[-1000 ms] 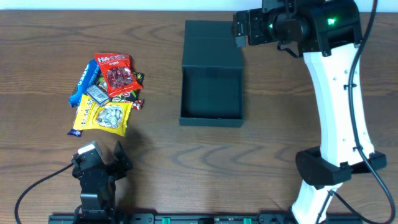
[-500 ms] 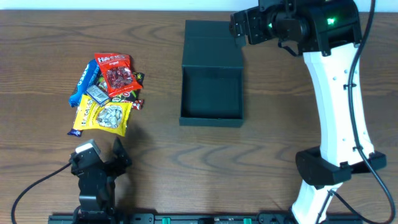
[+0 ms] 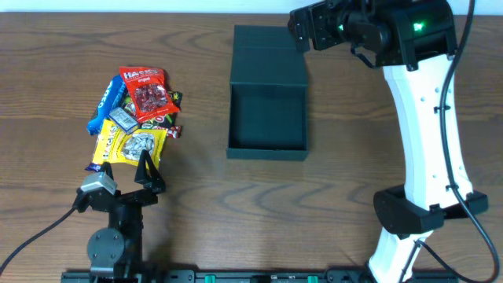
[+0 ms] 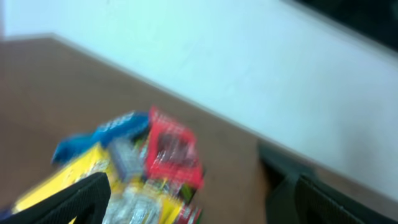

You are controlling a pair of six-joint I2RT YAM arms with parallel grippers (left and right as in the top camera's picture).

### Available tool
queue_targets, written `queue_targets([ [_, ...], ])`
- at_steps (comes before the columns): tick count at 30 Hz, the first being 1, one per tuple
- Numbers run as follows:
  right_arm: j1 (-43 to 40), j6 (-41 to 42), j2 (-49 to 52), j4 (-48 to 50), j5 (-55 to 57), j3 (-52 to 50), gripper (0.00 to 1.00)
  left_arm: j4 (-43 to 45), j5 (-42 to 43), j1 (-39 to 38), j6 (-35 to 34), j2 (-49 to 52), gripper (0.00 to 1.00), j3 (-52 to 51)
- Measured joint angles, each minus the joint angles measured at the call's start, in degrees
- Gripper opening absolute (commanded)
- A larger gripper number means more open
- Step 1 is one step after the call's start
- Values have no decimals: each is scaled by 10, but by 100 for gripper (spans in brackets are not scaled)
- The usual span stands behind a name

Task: Pack container
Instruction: 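Grasp the red HACKS Original bag with the left gripper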

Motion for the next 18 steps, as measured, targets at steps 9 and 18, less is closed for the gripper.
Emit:
queue_targets([
  [9,0,-1,0,10,0,-1,99,24,4,0,95,199,95,91],
  [18,0,-1,0,6,-1,-2,99,-151,2,0,149,587,95,418],
])
